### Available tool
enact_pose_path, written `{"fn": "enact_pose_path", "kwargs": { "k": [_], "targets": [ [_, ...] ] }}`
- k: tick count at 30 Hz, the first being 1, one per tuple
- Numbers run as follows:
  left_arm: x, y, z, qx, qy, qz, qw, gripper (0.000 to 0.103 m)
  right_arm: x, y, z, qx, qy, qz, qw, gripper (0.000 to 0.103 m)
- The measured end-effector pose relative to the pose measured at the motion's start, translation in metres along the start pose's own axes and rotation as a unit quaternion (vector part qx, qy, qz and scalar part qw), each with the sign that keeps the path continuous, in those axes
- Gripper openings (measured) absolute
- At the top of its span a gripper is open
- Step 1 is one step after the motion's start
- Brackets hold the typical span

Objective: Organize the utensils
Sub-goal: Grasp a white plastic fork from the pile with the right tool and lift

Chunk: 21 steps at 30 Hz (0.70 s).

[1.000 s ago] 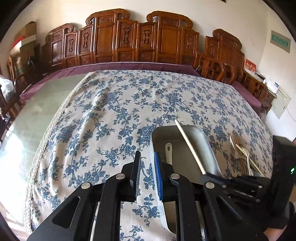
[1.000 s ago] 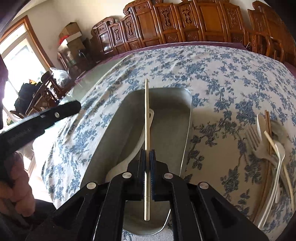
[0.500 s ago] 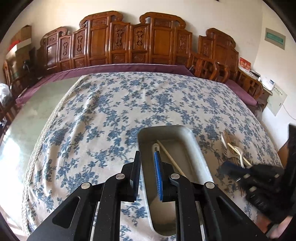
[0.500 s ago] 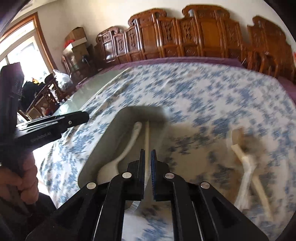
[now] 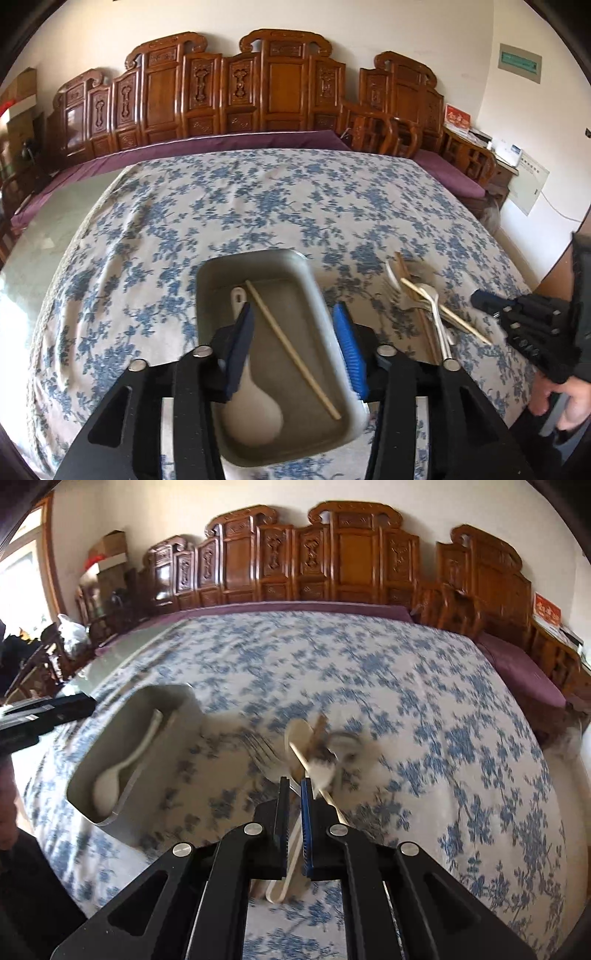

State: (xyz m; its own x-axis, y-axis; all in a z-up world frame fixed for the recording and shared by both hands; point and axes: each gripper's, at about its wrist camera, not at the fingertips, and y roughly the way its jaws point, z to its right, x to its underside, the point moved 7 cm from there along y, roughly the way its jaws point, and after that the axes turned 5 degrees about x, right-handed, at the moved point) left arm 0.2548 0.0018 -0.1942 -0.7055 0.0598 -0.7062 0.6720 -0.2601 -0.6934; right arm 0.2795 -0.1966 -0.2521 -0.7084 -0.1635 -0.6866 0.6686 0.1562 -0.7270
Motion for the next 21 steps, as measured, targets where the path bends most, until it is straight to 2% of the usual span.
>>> {"fn": "enact_pose_path", "kwargs": {
  "k": [2, 11, 14, 18, 21],
  "targets": [
    [0.001, 0.001, 0.006, 0.000, 0.005, 0.001, 1.0000, 0.048, 0.010, 0.010, 0.003, 0.003, 0.004, -0.010, 1.000, 0.019],
    [0.011, 0.011, 0.032, 0.008, 0.017, -0.013, 0.9997, 0.049, 0.031, 0.043, 0.001, -0.003, 0.023, -0.044, 0.999, 0.019],
    [0.014, 0.014, 0.041, 0.010, 0.028, -0.017, 0.9994, 0.049, 0.036, 0.046, -0.002, -0.013, 0.032, -0.053, 0.998, 0.019],
    [0.017, 0.014, 0.048, 0.011, 0.037, -0.018, 0.9991, 0.049, 0.042, 0.050, 0.000, 0.006, 0.030, -0.062, 0.998, 0.021],
    [0.018, 0.015, 0.051, 0.010, 0.041, -0.020, 0.9989, 0.049, 0.043, 0.051, 0.004, 0.000, 0.044, -0.064, 0.997, 0.021]
  ]
}}
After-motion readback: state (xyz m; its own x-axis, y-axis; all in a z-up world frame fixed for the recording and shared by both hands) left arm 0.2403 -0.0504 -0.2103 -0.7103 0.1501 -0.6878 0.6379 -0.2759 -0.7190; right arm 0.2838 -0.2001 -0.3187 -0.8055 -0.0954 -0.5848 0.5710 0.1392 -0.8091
